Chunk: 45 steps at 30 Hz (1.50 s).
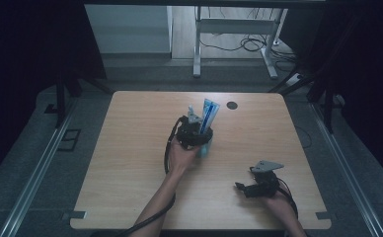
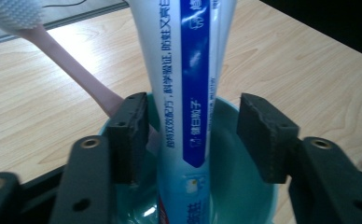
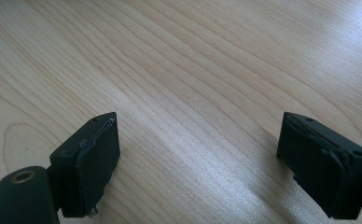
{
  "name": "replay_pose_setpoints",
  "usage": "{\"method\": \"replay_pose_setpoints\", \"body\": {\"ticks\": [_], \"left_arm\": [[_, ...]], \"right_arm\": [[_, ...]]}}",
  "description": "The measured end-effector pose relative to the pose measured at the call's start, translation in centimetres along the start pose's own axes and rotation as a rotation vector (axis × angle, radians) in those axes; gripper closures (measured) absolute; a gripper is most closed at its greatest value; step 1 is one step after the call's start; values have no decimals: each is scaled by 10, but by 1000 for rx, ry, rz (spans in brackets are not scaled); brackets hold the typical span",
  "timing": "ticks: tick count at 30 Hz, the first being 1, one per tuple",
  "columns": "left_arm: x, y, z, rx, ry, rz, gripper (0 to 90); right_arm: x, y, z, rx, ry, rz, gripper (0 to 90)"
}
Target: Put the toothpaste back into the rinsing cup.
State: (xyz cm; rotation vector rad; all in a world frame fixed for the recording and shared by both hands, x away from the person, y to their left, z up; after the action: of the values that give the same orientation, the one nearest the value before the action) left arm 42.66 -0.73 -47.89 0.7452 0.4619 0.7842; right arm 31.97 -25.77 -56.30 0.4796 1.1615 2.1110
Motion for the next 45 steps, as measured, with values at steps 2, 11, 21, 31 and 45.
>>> {"method": "replay_pose_setpoints", "body": {"ticks": [2,11,21,31,45], "left_arm": [[-1,2,0,-1,-1,-16,366],[-7,12,1,14,-30,14,187],[-7,20,-5,33,-28,17,139],[-5,35,-12,18,-27,-10,123],[-7,46,-28,12,-57,-3,64]], "right_arm": [[0,0,0,0,0,0,132],[0,0,0,0,1,-1,132],[0,0,0,0,-1,0,132],[0,0,0,1,0,0,132],[0,0,0,0,0,0,132]]}}
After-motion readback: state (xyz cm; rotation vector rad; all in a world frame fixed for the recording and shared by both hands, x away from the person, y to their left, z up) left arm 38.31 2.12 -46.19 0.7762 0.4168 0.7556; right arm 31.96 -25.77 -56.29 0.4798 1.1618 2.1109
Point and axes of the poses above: each handheld gripper's, and its own axes: y roughly backward along the jaws, z roughly out of its top, x roughly to its left, the point moved 3 cm from there along -y, roughly forward along the jaws, and after that the axes turned 14 degrees about x, right-handed, at the moved point
